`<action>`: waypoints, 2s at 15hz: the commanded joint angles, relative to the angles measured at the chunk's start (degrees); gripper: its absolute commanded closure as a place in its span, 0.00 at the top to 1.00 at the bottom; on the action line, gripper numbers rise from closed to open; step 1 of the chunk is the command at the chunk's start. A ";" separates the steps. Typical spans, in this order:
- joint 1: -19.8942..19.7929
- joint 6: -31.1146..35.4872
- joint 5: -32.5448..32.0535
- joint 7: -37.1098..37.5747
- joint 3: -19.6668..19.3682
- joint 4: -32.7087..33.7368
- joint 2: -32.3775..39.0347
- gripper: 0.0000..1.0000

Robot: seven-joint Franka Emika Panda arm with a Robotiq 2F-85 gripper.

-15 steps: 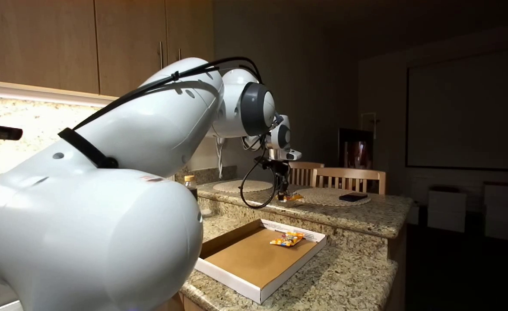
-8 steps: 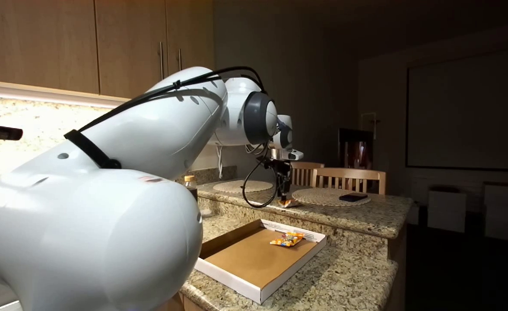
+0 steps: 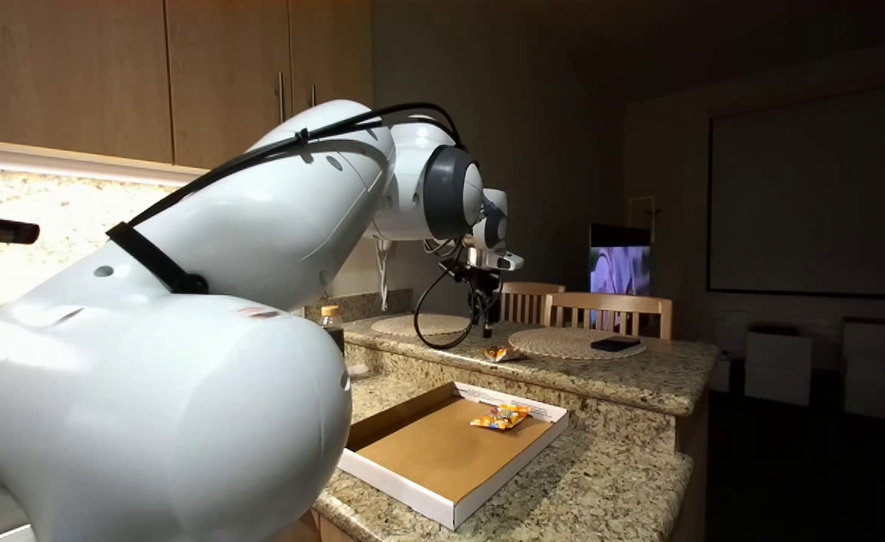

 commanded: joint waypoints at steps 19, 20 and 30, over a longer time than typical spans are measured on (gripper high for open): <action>0.43 6.58 4.64 6.23 -5.18 -32.01 -8.73 1.00; 0.79 6.92 4.05 6.84 -5.61 -30.43 -7.41 1.00; 2.36 5.98 2.97 7.65 -6.04 -25.46 -2.56 1.00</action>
